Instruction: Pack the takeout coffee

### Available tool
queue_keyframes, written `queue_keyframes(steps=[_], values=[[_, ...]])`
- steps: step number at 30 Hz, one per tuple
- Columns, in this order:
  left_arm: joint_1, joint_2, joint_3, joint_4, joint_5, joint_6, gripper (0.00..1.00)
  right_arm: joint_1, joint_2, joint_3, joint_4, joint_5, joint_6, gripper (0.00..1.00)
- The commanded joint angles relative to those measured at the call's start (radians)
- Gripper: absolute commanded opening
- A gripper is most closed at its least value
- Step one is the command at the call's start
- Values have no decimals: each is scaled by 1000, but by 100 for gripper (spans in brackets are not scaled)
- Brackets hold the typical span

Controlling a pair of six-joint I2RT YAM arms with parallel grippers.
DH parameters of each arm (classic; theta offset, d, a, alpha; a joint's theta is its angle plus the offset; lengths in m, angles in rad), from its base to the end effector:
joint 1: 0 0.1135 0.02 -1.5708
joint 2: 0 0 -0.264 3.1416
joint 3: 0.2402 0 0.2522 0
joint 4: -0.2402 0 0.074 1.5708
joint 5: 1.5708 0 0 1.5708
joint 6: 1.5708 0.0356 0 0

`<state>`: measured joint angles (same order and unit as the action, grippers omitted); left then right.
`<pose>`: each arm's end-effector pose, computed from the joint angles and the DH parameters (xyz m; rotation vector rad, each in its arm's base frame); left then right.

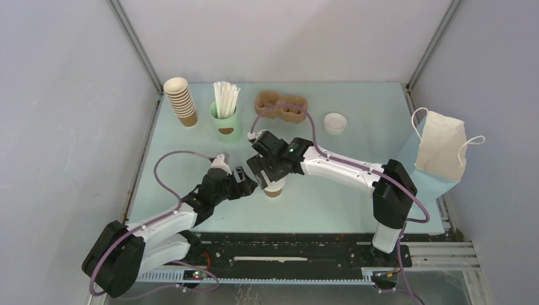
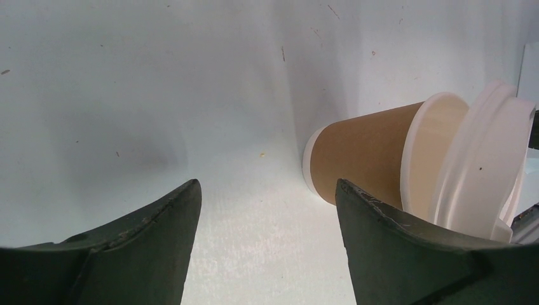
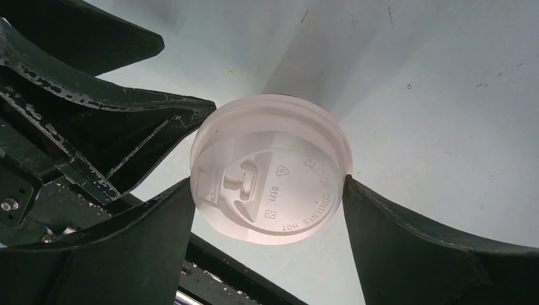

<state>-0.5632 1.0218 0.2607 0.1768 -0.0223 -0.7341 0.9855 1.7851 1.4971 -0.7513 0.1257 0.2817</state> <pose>0.1631 -0.1020 0.1527 -0.2050 2.2363 -0.7093 0.2156 0.3172 0.2652 -0.8628 2.4804 0.2900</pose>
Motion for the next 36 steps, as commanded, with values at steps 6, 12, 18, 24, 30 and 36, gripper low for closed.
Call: queue_keyframes(steps=[6, 12, 18, 24, 30, 36], values=[[5, 1, -12, 38, -9, 5, 82, -9, 1, 17, -10, 32, -4, 92], [4, 12, -7, 39, -4, 9, 82, -11, 18, 20, -13, 30, -4, 93], [5, 16, -5, 39, -2, 9, 82, -14, 20, 22, -8, 33, -4, 95], [4, 14, -7, 39, -2, 9, 82, -18, 26, 26, -7, 35, -7, 97], [4, 11, -7, 39, -1, 9, 82, -15, 15, 30, -3, 35, -12, 100], [4, -8, -16, 39, -2, 9, 84, -10, -3, 44, -1, 11, -17, 100]])
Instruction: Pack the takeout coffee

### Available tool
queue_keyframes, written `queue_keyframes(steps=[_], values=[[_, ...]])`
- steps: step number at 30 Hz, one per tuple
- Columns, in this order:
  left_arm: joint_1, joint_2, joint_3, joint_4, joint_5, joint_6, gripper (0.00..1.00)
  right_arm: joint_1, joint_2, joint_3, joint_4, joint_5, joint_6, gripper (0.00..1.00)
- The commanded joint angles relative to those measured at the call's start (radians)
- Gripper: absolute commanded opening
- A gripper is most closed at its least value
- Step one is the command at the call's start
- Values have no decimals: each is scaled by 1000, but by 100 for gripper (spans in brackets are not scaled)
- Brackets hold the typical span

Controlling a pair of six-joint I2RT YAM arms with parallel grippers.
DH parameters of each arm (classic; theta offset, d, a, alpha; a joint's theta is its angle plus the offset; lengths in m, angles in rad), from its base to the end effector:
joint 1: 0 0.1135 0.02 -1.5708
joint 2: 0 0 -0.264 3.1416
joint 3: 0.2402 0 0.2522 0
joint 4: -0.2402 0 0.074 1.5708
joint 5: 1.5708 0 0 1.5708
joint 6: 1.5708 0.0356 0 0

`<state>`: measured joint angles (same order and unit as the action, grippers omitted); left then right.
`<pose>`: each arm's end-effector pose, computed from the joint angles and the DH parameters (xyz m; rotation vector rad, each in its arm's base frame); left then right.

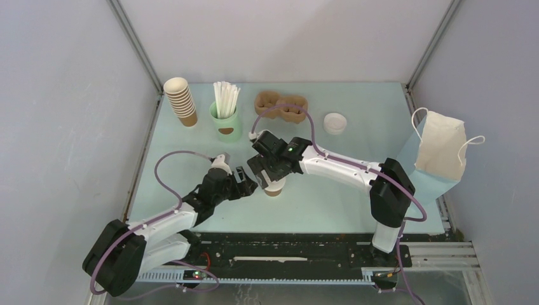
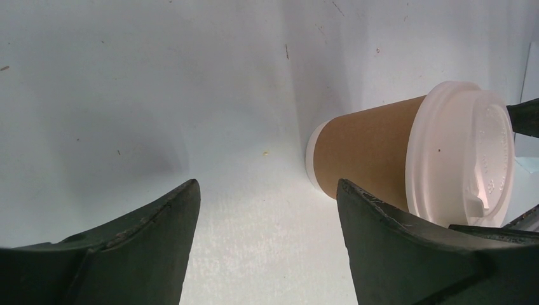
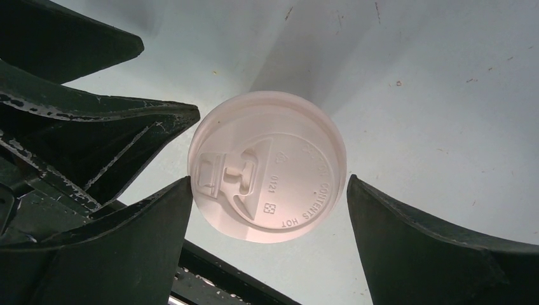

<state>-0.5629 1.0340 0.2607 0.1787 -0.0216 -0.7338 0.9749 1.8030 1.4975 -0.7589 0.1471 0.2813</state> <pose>0.1636 -0.1023 0.1508 -0.2054 2.2464 -0.7038 0.2206 0.3160 0.2584 -0.8490 2.4971 0.2437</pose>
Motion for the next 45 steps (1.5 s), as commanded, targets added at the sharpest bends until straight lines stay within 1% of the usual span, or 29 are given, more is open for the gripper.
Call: queue_keyframes(steps=[1, 3, 9, 13, 16, 19, 21, 22, 23, 25, 27, 28, 29, 30, 31, 32, 34, 36, 38, 42, 43, 45], values=[[4, -25, -19, 36, -3, 8, 84, 2, -24, 47, 6, -15, -16, 100], [4, -40, -23, 34, -3, 7, 85, 3, -33, 57, 3, -20, -13, 100], [5, -126, -30, -23, -12, 3, 94, 2, -80, 68, 22, -43, -19, 100], [5, -208, -17, -162, -44, -37, 97, -1, -117, 73, 4, -31, -19, 100], [5, -328, -6, -308, -48, -86, 100, -32, -207, 1, 43, -74, -14, 100], [4, -419, 33, -442, -61, -93, 100, -85, -327, -143, 155, -166, -31, 99], [5, -457, 68, -536, -85, -96, 100, -126, -379, -218, 212, -247, -33, 95], [9, -470, 80, -556, -77, -99, 100, -174, -399, -252, 238, -309, -26, 91], [19, -482, 84, -546, -38, -105, 100, -221, -414, -295, 271, -381, -12, 88], [83, -478, 79, -450, 93, -125, 99, -318, -434, -375, 352, -558, 18, 81], [161, -432, 78, -362, 233, -144, 93, -389, -421, -450, 437, -694, 35, 76], [194, -397, 67, -298, 303, -165, 91, -416, -404, -469, 466, -732, 41, 74], [223, -378, 45, -215, 365, -195, 88, -440, -376, -476, 484, -777, 49, 70], [241, -361, 19, -106, 414, -248, 86, -463, -347, -479, 497, -848, 62, 64], [248, -336, -2, -23, 447, -281, 83, -481, -322, -484, 517, -895, 84, 61], [250, -303, -12, 36, 470, -303, 78, -492, -304, -496, 548, -930, 110, 59], [249, -242, -40, 167, 522, -352, 71, -497, -288, -521, 614, -955, 143, 58], [250, -212, -66, 256, 521, -386, 61, -493, -277, -526, 615, -948, 145, 57], [250, -191, -60, 235, 507, -371, 54, -502, -263, -533, 616, -935, 154, 55], [247, -140, -53, 241, 517, -353, 41, -522, -226, -561, 675, -969, 189, 50], [246, -133, -53, 244, 517, -350, 40, -522, -216, -560, 681, -977, 194, 48], [245, -118, -50, 255, 525, -342, 41, -524, -195, -560, 699, -993, 207, 45]])
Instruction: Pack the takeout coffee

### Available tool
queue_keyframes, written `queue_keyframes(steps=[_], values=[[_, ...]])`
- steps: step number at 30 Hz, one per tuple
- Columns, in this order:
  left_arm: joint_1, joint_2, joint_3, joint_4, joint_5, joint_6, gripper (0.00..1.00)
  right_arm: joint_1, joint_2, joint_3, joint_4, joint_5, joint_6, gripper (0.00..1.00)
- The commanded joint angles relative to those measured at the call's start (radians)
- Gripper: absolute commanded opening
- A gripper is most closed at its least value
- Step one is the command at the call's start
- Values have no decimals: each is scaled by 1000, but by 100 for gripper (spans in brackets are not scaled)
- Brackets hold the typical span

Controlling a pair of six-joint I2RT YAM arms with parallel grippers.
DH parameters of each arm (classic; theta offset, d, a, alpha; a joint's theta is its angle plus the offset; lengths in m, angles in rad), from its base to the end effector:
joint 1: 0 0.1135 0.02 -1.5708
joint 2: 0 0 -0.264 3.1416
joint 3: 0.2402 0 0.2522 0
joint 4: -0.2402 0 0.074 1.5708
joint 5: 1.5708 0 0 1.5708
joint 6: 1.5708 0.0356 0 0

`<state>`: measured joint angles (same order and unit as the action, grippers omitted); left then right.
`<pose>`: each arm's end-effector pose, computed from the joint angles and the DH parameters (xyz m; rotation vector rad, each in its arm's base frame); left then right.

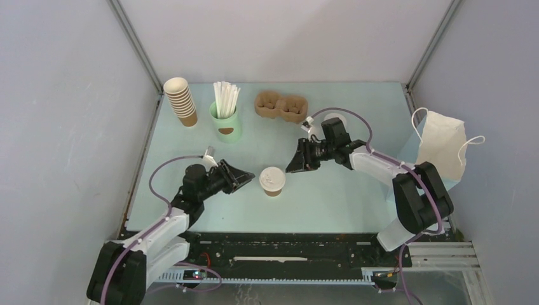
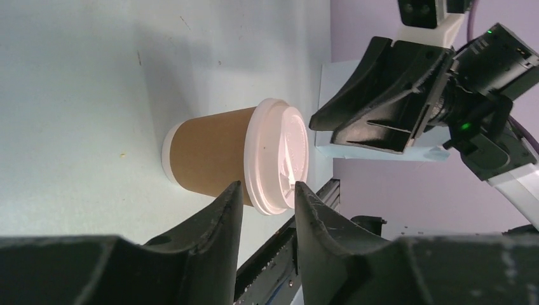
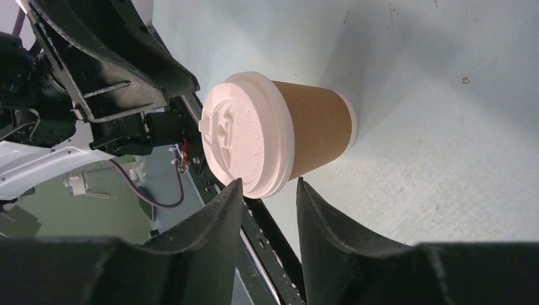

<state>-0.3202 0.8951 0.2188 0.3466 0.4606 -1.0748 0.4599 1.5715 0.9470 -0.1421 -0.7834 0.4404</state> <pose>0.1693 -0.0728 0.1787 -0.4438 2.0694 -1.3334 0.2805 0.1670 0.2141 -0.4473 2.4087 1.3438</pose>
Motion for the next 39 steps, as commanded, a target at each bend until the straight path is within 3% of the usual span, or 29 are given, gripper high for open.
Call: queue_keyframes(steps=[1, 21, 31, 39], values=[[1, 31, -6, 89, 47, 3, 41, -9, 45, -10, 88, -67, 50, 42], [-58, 223, 7, 195, 28, 13, 41, -4, 116, -10, 103, -76, 56, 35], [-68, 288, 19, 196, 18, 23, 40, -1, 123, -10, 116, -80, 63, 38], [-114, 289, 52, -3, -85, 86, 28, 9, 140, -11, 94, -47, 54, 38]])
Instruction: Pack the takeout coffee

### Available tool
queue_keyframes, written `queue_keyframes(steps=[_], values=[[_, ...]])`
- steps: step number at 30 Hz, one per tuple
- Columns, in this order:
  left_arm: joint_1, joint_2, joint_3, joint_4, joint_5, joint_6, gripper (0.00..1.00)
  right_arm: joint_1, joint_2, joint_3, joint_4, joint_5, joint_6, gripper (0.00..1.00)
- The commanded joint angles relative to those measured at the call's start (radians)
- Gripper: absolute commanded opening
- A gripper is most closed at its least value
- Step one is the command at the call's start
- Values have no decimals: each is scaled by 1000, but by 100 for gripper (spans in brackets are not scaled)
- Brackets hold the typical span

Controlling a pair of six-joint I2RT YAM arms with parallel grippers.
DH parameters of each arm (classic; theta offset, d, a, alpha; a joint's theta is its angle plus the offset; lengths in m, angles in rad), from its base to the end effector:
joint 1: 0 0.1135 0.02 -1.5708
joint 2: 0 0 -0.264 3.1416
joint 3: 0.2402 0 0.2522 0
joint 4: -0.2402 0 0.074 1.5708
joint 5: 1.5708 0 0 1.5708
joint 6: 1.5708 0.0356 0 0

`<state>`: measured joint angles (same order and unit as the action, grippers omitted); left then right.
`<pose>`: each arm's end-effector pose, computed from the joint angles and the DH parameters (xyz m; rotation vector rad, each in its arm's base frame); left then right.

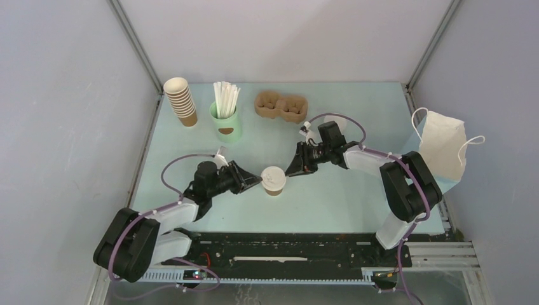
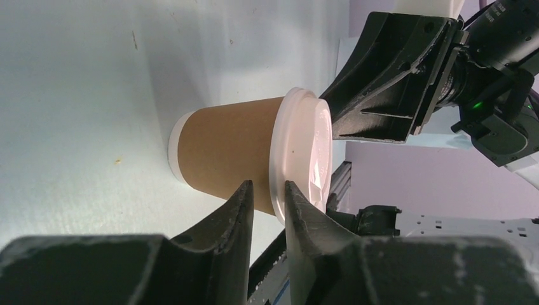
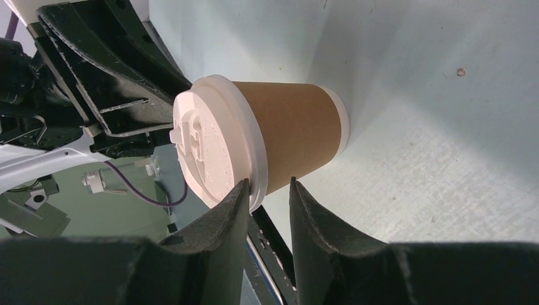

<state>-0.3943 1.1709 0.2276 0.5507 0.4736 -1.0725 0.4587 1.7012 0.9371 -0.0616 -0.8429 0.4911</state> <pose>0.1851 -0.0946 0.1532 -0.3931 2.1702 -1.3644 0.2921 0.1739 0.1773 -0.3945 2.4886 1.4330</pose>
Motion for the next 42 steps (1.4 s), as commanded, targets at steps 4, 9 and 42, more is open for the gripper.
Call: queue_keyframes(steps=[4, 9, 42], values=[[-78, -27, 82, -426, -215, 157, 26, 11, 12, -37, 45, 33, 18, 37], [-96, -12, 88, -513, -280, 196, 25, 9, 33, -69, 86, 64, 28, 37], [-167, -79, 264, -621, -331, 271, 40, -24, -25, 22, 67, 54, 55, 53]])
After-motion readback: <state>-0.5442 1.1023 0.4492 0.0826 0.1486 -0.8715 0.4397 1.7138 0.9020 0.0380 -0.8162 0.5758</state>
